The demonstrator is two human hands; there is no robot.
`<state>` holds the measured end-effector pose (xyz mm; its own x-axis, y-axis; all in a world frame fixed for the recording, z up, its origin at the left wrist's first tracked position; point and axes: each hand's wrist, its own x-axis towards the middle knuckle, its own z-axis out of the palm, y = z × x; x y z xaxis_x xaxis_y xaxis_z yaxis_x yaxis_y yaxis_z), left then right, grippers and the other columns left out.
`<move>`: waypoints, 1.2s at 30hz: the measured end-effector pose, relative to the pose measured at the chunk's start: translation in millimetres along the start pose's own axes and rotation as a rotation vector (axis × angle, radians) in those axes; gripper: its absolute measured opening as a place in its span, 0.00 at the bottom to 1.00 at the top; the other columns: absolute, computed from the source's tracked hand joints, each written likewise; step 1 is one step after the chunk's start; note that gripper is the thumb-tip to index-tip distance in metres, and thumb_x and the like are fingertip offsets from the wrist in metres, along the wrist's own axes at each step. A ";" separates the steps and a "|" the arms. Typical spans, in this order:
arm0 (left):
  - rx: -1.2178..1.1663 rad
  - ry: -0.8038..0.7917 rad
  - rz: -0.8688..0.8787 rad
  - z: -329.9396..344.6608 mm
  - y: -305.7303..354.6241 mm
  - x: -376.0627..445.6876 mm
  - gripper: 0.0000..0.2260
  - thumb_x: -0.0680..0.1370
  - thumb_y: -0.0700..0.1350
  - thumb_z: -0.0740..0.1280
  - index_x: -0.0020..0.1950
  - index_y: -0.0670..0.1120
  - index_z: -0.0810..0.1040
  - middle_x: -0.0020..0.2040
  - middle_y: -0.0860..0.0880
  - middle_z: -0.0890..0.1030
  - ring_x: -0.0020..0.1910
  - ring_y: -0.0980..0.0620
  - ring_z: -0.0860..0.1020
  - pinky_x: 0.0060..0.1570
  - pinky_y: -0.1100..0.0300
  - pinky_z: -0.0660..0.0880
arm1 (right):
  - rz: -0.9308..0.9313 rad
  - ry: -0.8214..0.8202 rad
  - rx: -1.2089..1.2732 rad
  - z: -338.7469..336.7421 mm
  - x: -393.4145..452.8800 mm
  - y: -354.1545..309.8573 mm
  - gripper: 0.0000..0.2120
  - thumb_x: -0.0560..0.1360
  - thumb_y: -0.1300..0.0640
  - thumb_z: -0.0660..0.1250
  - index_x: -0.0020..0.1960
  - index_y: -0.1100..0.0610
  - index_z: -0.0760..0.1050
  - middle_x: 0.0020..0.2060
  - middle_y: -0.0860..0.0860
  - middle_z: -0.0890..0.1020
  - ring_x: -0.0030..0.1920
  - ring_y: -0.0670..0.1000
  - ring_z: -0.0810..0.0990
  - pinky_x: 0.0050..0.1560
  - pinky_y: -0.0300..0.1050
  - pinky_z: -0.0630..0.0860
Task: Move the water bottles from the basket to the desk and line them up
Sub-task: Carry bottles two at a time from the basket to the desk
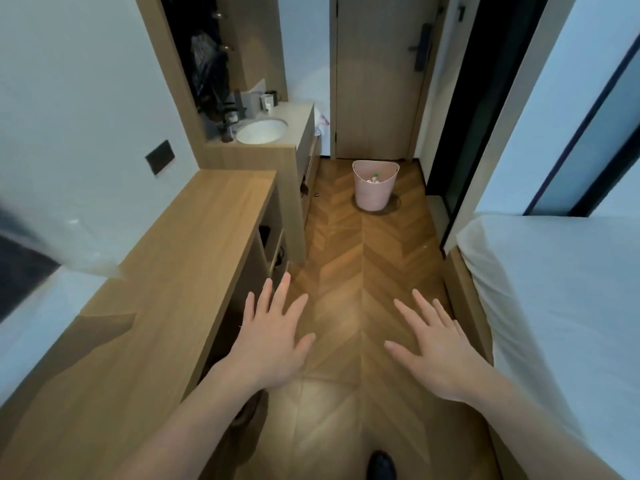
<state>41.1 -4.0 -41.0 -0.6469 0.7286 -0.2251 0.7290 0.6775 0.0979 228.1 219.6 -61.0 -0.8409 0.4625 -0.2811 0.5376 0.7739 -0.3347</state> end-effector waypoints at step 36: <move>0.002 0.080 0.133 -129.1 -72.1 620.2 0.32 0.82 0.68 0.49 0.85 0.59 0.50 0.84 0.50 0.33 0.83 0.42 0.33 0.79 0.40 0.35 | 0.112 -0.005 0.001 -204.2 568.0 51.0 0.39 0.82 0.29 0.55 0.85 0.38 0.41 0.85 0.45 0.35 0.85 0.57 0.35 0.83 0.63 0.41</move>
<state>-441.6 412.1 -62.5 -0.5600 0.8179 -0.1322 0.8101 0.5740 0.1198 -234.9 610.0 -54.1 -0.7751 0.5442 -0.3211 0.6284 0.7170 -0.3017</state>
